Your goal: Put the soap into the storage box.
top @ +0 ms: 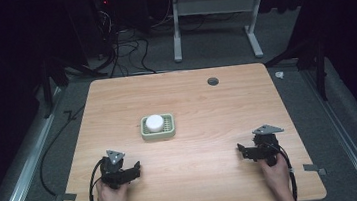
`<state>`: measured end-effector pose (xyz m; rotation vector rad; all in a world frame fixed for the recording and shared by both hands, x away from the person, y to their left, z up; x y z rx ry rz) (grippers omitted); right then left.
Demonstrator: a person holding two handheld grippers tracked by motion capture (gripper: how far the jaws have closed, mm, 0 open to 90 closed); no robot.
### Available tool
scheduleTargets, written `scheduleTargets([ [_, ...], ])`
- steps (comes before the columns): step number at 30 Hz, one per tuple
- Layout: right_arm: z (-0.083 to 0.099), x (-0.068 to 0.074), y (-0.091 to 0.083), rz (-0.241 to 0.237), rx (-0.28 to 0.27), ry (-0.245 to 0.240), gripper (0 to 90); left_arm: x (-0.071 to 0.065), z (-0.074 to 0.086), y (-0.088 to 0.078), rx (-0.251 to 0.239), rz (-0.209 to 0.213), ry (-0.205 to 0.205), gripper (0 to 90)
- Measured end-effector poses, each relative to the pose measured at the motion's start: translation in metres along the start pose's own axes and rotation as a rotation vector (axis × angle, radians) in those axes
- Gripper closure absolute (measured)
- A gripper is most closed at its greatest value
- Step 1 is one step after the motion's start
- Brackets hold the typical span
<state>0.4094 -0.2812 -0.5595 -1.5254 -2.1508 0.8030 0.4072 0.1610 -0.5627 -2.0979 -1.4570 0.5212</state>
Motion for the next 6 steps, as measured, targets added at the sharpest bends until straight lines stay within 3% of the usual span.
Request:
scheduleTargets([
  [6,0.0001,0.0,0.0,0.0,0.0,0.0,15.1,0.0,0.0003,-0.0004,0.0,-0.002,-0.002,16.5],
])
Point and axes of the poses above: each handheld gripper's, and its own axes: y roughly forward along the jaws, z roughly out of its underside, x roughly to its left, the point moved 8 cm from there along y, roughly forward along the jaws, and after that the axes turned 5 degrees about -x, right-handed, at the moved point
